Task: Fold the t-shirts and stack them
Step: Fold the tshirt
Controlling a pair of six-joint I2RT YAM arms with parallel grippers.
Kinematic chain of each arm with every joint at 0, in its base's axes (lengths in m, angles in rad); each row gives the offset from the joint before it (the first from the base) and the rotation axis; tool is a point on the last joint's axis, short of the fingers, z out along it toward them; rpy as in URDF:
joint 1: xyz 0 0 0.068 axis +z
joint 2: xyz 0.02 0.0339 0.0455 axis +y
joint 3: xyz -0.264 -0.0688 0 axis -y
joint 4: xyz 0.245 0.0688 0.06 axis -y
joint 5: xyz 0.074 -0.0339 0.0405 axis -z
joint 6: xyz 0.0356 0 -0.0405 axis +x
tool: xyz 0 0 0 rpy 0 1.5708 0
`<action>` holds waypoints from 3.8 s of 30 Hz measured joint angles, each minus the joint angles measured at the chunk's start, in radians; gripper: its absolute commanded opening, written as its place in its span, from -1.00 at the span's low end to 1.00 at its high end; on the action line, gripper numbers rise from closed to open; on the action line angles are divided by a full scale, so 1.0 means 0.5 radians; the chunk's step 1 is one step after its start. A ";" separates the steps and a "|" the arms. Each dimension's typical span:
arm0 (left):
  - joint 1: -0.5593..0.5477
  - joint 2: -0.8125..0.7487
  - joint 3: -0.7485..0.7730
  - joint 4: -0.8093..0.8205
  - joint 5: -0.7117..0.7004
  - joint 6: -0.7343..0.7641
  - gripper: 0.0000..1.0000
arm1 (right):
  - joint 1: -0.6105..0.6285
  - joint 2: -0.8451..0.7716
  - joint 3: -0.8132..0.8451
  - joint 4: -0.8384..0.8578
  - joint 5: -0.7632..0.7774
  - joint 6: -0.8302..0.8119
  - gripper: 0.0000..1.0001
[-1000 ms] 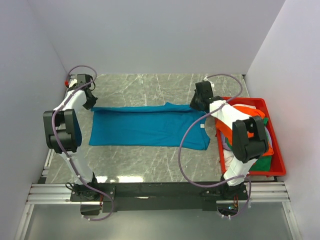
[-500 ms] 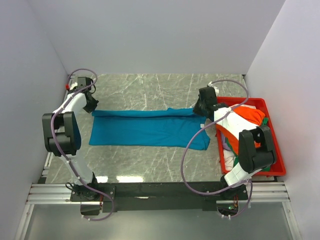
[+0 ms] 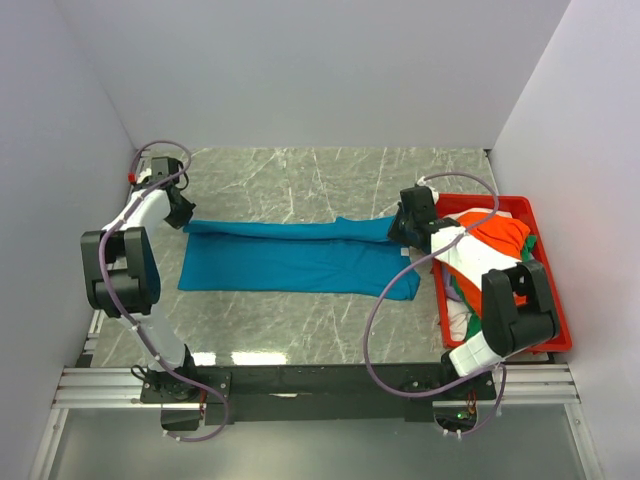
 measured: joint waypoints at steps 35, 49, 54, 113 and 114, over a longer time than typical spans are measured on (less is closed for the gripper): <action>0.060 -0.422 -0.372 0.137 0.336 -0.133 0.27 | 0.089 0.052 0.211 0.010 -0.137 -0.056 -0.03; 0.022 -0.629 -0.547 0.184 0.552 -0.089 0.24 | 0.424 0.996 1.137 -0.240 0.108 -0.176 -0.03; 0.002 -0.655 -0.570 0.195 0.579 -0.088 0.24 | 0.439 1.109 1.259 -0.302 0.186 -0.191 -0.03; 0.027 -0.335 -0.514 0.337 0.916 -0.211 0.25 | 0.733 0.291 0.124 0.047 0.308 0.150 -1.00; 0.027 -0.323 -0.500 0.343 0.919 -0.211 0.25 | 0.735 0.291 0.107 0.056 0.306 0.161 -1.00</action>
